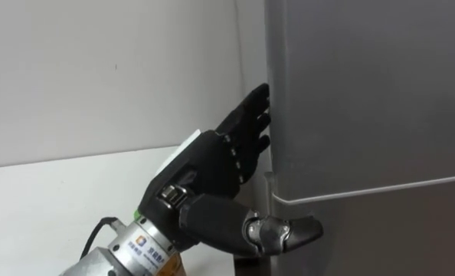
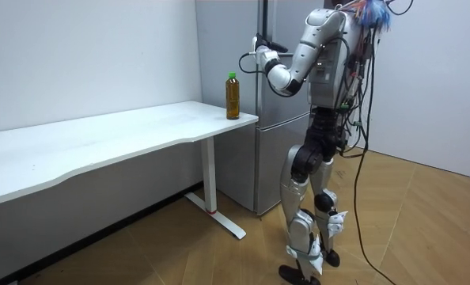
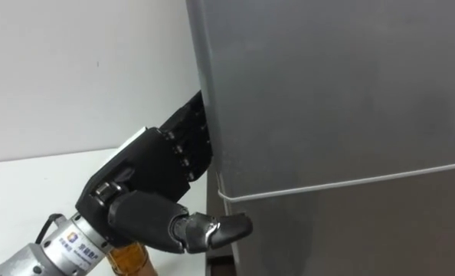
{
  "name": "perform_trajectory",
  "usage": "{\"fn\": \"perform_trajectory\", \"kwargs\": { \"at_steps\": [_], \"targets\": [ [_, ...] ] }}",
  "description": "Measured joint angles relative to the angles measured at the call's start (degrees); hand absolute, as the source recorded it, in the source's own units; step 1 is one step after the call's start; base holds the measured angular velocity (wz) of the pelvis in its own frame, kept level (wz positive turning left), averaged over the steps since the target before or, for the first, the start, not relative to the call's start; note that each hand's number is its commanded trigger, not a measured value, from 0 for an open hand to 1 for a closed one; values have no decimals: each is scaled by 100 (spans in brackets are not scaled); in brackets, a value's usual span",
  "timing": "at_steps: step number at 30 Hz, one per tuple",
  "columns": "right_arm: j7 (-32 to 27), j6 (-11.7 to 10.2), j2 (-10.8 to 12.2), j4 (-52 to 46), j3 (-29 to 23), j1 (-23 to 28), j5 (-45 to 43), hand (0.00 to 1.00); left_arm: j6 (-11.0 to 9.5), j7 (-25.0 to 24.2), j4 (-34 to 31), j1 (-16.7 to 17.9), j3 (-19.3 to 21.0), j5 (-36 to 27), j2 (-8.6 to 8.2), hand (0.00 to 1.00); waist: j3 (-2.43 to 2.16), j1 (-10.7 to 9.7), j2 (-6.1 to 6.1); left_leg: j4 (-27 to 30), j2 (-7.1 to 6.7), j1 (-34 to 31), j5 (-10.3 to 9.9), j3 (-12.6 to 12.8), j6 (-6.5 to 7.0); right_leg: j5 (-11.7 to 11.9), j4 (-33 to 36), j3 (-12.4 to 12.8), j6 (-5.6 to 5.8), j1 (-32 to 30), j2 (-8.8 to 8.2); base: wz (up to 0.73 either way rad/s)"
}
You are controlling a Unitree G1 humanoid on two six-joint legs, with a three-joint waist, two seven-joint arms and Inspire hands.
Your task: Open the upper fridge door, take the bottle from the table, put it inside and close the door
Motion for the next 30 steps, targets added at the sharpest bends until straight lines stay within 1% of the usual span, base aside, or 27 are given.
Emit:
{"fn": "perform_trajectory", "kwargs": {
  "at_steps": [5, 7, 10, 11, 13, 17, 21, 25, 30],
  "targets": [
    [-3, -21, -13, 42, 105, -22, 13, 0, -9, -54, 1, 11, -5, 7, -25, 0, 0, 13, 0, 0, 2, 0, 0, -15, 0, 2, 10, -3, 0, 12, 1, 0],
    [-13, -22, -31, 55, 208, -48, 17, 0, -71, -54, 5, 55, -43, 7, -36, 0, 0, 9, 2, 0, 3, 4, 0, -20, 0, 5, 13, -4, -1, 43, 3, 0],
    [-14, -19, -32, 53, 227, -57, 14, 0, -136, -66, 5, 151, -103, 4, -54, 0, 1, 6, 3, 1, 3, 9, 0, -17, 0, 5, 13, -6, -1, 52, 2, 0],
    [-16, -15, -42, 52, 273, -72, 16, 0, -186, -74, 5, 197, -190, 2, -51, 0, 1, 5, 3, 2, 3, 12, 0, -17, 0, 5, 13, -6, -1, 55, 2, 0],
    [-15, -14, -59, 46, 407, -103, 12, 0, -275, -265, 0, 268, -435, -43, -55, 0, 12, 10, -12, 0, 11, 51, 0, -19, 0, 5, 28, 13, -1, 60, 2, -4],
    [-14, -10, -66, 46, 523, -135, 10, 0, -308, -315, 20, 351, -464, -73, -42, 0, 34, 13, -36, 0, 21, 85, 0, -22, 0, 5, 41, 19, 0, 64, 4, -1],
    [-9, -11, -70, 44, 554, -148, 10, 0, -311, -351, 21, 380, -507, -74, -47, 0, 38, 20, -42, -4, 30, 84, -7, -28, 11, 5, 90, 28, -1, 47, 7, 0],
    [-4, -17, -76, 38, 554, -149, 10, 0, -371, -467, 21, 483, -520, -74, -58, 0, 32, 22, -33, -3, 27, 85, -8, -23, 17, 5, 96, 41, -1, 39, 7, 0],
    [-3, -20, -84, 37, 622, -157, 12, 0, -401, -554, 20, 489, -524, -75, -52, 0, 21, 27, -18, -7, 24, 82, -7, -23, 17, 5, 101, 49, -1, 26, 8, 0]
  ]
}}
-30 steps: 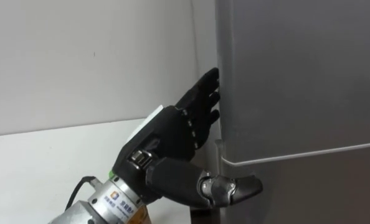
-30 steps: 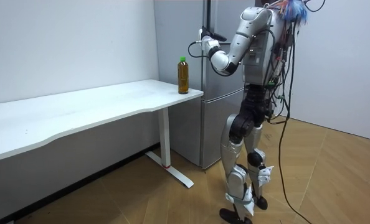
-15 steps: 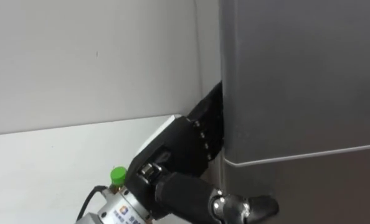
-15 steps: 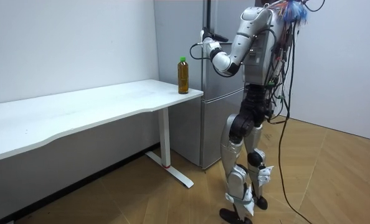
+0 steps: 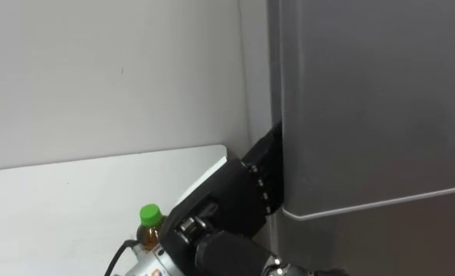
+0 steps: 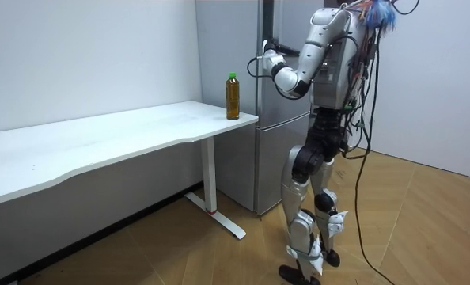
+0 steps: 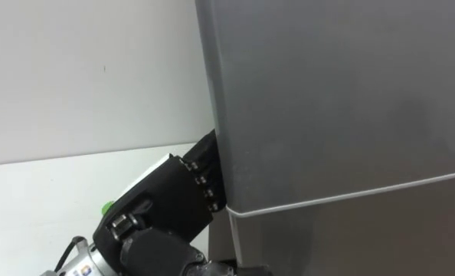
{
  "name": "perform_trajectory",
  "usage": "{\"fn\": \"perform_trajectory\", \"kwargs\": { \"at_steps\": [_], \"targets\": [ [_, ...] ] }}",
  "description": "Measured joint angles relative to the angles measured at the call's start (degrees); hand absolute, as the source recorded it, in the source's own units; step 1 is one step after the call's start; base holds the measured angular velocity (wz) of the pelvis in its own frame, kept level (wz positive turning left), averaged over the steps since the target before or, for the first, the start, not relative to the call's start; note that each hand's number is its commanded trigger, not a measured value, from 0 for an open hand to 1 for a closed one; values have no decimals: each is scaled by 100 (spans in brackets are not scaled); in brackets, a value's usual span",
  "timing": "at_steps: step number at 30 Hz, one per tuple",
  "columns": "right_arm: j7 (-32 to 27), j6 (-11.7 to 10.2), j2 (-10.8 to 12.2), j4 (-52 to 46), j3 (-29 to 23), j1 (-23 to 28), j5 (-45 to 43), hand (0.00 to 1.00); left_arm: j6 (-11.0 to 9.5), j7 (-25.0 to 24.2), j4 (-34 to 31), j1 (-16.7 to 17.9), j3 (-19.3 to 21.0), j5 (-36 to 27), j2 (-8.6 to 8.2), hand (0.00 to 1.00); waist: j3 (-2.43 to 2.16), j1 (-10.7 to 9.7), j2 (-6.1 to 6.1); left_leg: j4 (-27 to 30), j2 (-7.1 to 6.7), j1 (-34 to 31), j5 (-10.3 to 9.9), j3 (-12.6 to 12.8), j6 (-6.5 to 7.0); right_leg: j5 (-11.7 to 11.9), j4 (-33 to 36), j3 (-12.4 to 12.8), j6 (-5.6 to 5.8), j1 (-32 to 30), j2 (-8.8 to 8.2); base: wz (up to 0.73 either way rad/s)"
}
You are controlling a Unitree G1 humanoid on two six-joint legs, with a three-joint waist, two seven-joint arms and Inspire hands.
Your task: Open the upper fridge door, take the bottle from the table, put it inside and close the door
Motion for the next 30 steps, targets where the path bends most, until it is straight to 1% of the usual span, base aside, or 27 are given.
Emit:
{"fn": "perform_trajectory", "kwargs": {
  "at_steps": [1, 2, 3, 8, 11, 21, 24, 26, 30],
  "targets": [
    [1, 0, -2, 0, 16, -3, 0, 0, -1, -13, 0, 0, -3, 0, -2, 0, -8, 0, 11, 1, 0, 0, 0, 0, 0, 0, 1, 1, 0, -1, 0, 0],
    [1, 0, -3, 0, 22, -4, 0, 0, -1, -15, 0, 0, -6, 0, 0, 0, 5, 0, -10, 0, 0, 0, 0, 0, 0, 0, 1, 2, 0, -1, -1, 0],
    [1, 1, -2, 0, 30, -6, 1, 0, -3, -17, -1, 0, -16, -8, 4, 0, 0, -1, -3, 1, 0, 1, 0, 0, 0, 0, 4, 2, 0, -1, -1, 0],
    [0, 5, 0, -1, 56, -24, -2, 0, -38, -17, -1, 0, -62, -12, -21, 0, 6, -3, -13, 9, 2, -9, 0, -1, 0, 0, 6, 0, 0, -12, -4, 0],
    [-1, 5, 13, -1, 58, -41, -23, 0, -50, -17, -2, 0, -93, -6, -16, 0, -2, -6, -3, 22, 3, -24, 0, 4, 0, 0, 12, -1, 0, -14, -3, 0],
    [2, 3, 30, -8, 86, -55, -15, 0, -50, -99, -3, 0, -186, -6, -37, 0, 0, -36, -12, 70, 4, -92, 0, 15, 0, 1, 17, -12, -2, -34, -5, 0],
    [8, 7, 28, -34, 86, -55, -11, 0, -50, -152, -17, 0, -214, -7, -42, 0, -6, -50, -8, 70, 2, -109, -8, 16, 13, 1, 1, -29, -1, -43, -8, 1],
    [23, 12, 28, -96, 85, -55, -23, 0, -44, -167, -41, 0, -225, -6, -47, 0, -24, -50, -1, 70, -1, -118, -8, 17, 14, -1, -4, -33, 1, -52, -15, 0],
    [194, 8, 7, -283, 83, -68, -77, 0, -39, -169, -60, -1, -255, -3, -60, 0, -36, -93, -37, 84, -2, -129, -9, 22, 17, -1, -7, -15, 9, -68, -28, 1]
  ]
}}
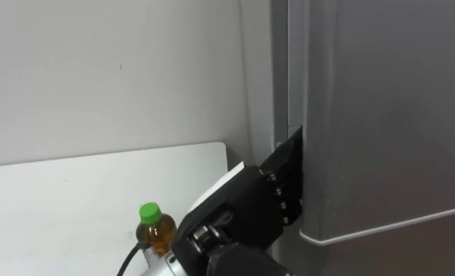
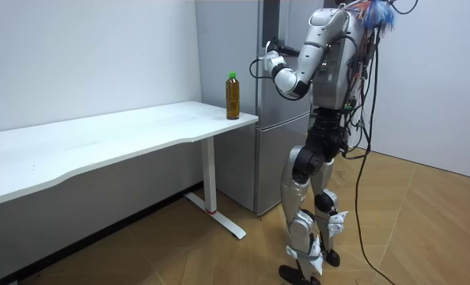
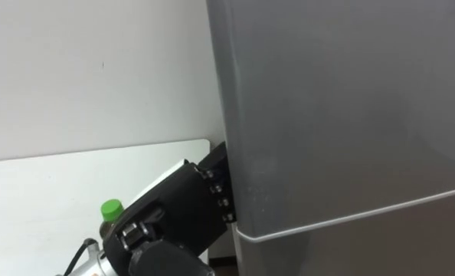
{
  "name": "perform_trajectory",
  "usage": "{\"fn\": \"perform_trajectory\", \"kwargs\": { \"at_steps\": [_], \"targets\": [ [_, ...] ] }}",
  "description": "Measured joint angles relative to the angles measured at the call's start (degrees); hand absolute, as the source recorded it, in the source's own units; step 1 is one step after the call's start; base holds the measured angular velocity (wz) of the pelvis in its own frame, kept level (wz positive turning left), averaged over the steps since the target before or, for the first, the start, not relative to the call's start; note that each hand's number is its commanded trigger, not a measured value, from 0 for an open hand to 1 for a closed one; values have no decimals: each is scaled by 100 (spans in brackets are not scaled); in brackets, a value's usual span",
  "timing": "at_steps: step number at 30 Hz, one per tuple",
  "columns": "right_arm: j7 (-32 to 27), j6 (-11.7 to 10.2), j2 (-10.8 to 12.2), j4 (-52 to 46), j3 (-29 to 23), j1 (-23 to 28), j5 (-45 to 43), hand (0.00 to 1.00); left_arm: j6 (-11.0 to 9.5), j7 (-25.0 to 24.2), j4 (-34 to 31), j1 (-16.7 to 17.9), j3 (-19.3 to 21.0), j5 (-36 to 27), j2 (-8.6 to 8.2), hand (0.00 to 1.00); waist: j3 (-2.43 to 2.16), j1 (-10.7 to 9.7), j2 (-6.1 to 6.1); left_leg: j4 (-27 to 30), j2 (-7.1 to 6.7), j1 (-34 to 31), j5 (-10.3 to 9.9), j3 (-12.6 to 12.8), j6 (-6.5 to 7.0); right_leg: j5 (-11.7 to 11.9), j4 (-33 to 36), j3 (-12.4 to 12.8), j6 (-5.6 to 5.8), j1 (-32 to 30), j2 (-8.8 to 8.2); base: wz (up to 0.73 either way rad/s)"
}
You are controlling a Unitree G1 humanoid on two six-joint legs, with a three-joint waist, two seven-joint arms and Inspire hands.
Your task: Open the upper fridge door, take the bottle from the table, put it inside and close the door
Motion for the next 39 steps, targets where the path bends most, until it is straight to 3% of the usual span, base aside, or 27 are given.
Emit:
{"fn": "perform_trajectory", "kwargs": {
  "at_steps": [5, 12, 29, 39],
  "targets": [
    [131, 5, -14, -14, -1, -68, -185, 0, -1, 0, 0, 0, -13, 9, -6, 0, 0, -72, -30, 12, -8, -10, 1, 14, 10, 7, 4, 13, 23, 6, -25, 1],
    [265, 16, -108, -252, -8, -59, -183, 0, 11, 3, 1, 0, -62, 64, 2, 0, 3, -196, -182, 12, -14, -8, 14, 39, 45, 18, 11, 34, 42, -4, -36, 0],
    [582, 23, -361, -322, -287, -43, -638, 0, -20, 5, 2, -3, -135, 161, 22, 0, 6, -295, -205, 12, -12, -13, -12, 189, 128, 91, 116, 121, 104, -57, -64, -3],
    [743, 85, -445, -337, -290, -31, -646, 0, -146, -33, 55, -3, -299, 153, 133, 0, 16, -375, -220, 27, -10, -26, -33, 306, 200, 161, 118, 211, 143, -126, -83, -4]
  ]
}}
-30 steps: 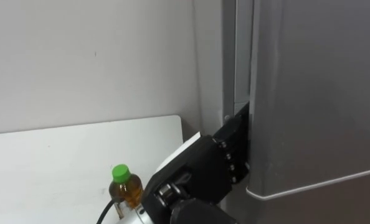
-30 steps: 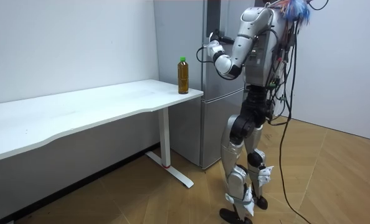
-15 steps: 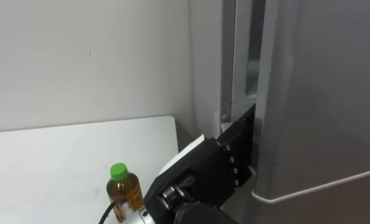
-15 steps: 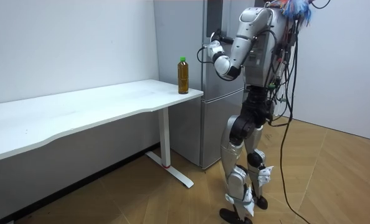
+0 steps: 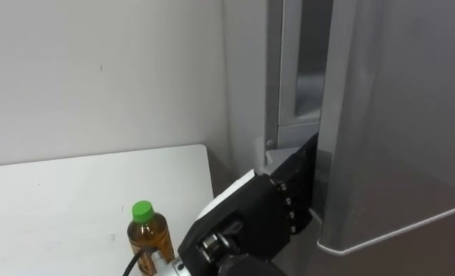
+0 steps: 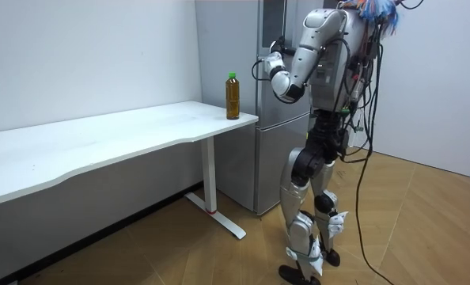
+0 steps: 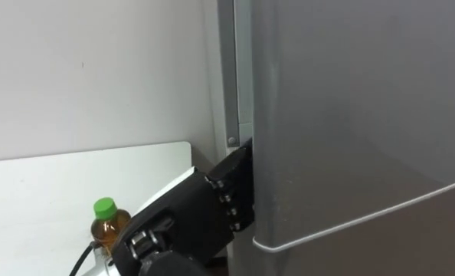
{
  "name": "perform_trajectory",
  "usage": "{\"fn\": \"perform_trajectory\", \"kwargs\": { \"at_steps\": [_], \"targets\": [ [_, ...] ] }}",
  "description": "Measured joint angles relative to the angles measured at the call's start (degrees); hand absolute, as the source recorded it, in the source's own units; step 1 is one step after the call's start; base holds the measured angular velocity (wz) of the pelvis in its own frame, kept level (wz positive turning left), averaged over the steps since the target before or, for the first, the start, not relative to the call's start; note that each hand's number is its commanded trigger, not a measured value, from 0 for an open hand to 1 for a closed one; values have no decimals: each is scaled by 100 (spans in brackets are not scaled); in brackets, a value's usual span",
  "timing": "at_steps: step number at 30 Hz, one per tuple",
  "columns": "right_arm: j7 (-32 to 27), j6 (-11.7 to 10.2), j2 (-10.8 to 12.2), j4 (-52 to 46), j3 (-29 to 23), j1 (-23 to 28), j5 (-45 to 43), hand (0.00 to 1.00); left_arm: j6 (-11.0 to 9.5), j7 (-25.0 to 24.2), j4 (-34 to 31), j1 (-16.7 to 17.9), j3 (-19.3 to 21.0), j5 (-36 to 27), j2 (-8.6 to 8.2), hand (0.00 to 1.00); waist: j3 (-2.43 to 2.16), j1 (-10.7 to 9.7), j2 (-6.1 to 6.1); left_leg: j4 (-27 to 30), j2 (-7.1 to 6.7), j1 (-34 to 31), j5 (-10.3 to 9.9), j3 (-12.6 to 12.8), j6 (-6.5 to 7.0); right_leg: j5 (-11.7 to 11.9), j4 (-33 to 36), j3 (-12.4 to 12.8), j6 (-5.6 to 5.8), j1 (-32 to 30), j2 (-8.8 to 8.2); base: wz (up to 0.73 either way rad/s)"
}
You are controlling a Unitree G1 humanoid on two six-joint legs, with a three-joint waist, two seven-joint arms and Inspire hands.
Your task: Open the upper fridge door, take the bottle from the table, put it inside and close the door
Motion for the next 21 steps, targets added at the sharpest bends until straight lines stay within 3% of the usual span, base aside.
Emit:
{"fn": "perform_trajectory", "kwargs": {
  "at_steps": [7, 11, 16, 21],
  "targets": [
    [0, 75, -133, -371, -223, 292, 36, 0, -63, -64, 14, 0, -122, -176, 101, 0, 3, -164, -19, 5, -30, -36, 2, 57, 78, 79, -4, 66, 54, -58, -41, -5],
    [-6, 20, -202, -383, -378, 372, 87, 0, -254, -256, 198, 0, -357, -184, 96, 0, 1, -186, -45, -10, -37, -45, -4, 185, 120, 140, -2, 138, 84, -114, -56, -16],
    [3, -38, -204, -381, -449, 406, 80, 0, -396, -576, 252, 0, -789, -540, 209, 0, -4, -333, -142, -14, -42, -64, -9, 233, 152, 175, -8, 138, 90, -145, -64, -6],
    [0, -98, -213, -398, -449, 447, 96, 0, -385, -925, 379, -115, -1327, -573, 115, 0, 15, -495, -175, -55, -38, -37, -15, 336, 157, 174, -7, 168, 91, -167, -67, -14]
  ]
}}
